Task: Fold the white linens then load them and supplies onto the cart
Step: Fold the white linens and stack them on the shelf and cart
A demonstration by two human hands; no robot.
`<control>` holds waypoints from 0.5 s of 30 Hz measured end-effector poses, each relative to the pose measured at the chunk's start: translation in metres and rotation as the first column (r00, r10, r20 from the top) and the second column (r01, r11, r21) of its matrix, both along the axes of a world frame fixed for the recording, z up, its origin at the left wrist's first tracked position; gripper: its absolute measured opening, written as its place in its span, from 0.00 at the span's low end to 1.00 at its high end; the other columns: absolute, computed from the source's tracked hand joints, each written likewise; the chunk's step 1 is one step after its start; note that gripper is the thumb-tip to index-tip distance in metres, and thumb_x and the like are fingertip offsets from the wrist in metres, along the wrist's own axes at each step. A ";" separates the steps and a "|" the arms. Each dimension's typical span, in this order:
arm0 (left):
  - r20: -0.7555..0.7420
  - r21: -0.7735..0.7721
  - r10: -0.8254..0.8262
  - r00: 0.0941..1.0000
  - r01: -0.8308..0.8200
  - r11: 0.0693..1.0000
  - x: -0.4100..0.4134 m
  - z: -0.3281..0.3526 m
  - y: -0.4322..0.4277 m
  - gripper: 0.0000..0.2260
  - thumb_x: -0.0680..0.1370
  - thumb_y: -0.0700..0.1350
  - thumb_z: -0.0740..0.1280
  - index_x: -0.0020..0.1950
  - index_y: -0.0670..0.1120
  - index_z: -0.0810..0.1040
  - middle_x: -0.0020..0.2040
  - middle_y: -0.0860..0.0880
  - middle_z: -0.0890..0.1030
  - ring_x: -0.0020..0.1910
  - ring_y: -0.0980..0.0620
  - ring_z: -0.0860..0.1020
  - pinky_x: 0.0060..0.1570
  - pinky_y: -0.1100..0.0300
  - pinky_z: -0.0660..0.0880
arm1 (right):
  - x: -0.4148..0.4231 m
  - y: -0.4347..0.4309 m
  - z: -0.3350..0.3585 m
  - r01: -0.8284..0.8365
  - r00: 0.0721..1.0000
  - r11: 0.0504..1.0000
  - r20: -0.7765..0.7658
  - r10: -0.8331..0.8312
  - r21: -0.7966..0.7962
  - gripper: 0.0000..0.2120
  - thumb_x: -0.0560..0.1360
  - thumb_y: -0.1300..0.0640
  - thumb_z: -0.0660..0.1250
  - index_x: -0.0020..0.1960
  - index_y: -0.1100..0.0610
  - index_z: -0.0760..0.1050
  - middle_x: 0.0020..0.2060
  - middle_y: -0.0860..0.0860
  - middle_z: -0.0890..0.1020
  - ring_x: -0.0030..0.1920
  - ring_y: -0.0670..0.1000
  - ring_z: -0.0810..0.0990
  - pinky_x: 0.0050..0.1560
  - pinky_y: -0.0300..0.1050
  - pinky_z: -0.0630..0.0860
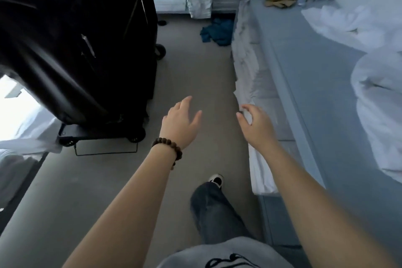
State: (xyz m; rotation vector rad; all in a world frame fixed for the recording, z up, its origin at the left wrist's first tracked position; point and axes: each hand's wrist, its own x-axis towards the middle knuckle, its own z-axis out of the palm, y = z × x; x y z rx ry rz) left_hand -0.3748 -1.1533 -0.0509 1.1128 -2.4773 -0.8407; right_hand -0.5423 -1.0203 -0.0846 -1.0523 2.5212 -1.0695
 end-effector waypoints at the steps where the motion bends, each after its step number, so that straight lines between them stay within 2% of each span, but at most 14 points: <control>1: 0.009 -0.011 -0.026 1.000 0.027 1.000 -0.014 -0.003 -0.011 0.25 0.81 0.56 0.57 0.76 0.49 0.59 0.72 0.49 0.68 0.69 0.49 0.66 0.69 0.46 0.64 | -0.010 -0.008 -0.005 0.021 1.000 1.000 0.010 -0.022 0.001 0.18 0.79 0.47 0.60 0.66 0.54 0.72 0.62 0.52 0.76 0.63 0.52 0.72 0.60 0.47 0.69; 4: 0.034 -0.059 -0.111 0.993 0.113 0.992 -0.063 -0.013 -0.049 0.26 0.81 0.57 0.57 0.76 0.49 0.59 0.71 0.49 0.68 0.69 0.49 0.67 0.68 0.47 0.64 | -0.047 -0.035 -0.018 0.088 0.995 0.996 0.041 -0.088 -0.003 0.19 0.79 0.46 0.60 0.67 0.52 0.71 0.63 0.51 0.75 0.63 0.52 0.72 0.58 0.46 0.68; 10: 0.071 -0.120 -0.238 0.969 0.245 0.962 -0.200 -0.017 -0.139 0.26 0.80 0.58 0.57 0.76 0.49 0.59 0.70 0.48 0.69 0.67 0.48 0.69 0.66 0.45 0.67 | -0.156 -0.098 -0.022 0.244 0.969 0.968 0.050 -0.242 -0.054 0.18 0.79 0.51 0.63 0.65 0.57 0.73 0.61 0.56 0.77 0.61 0.57 0.74 0.60 0.48 0.69; 15: 0.097 -0.108 -0.377 0.921 0.386 0.916 -0.323 -0.004 -0.192 0.26 0.80 0.59 0.57 0.75 0.50 0.59 0.70 0.48 0.69 0.67 0.48 0.69 0.66 0.43 0.68 | -0.251 -0.142 -0.008 0.366 0.930 0.928 0.045 -0.364 -0.068 0.16 0.78 0.54 0.65 0.63 0.59 0.75 0.59 0.59 0.77 0.60 0.60 0.75 0.59 0.51 0.70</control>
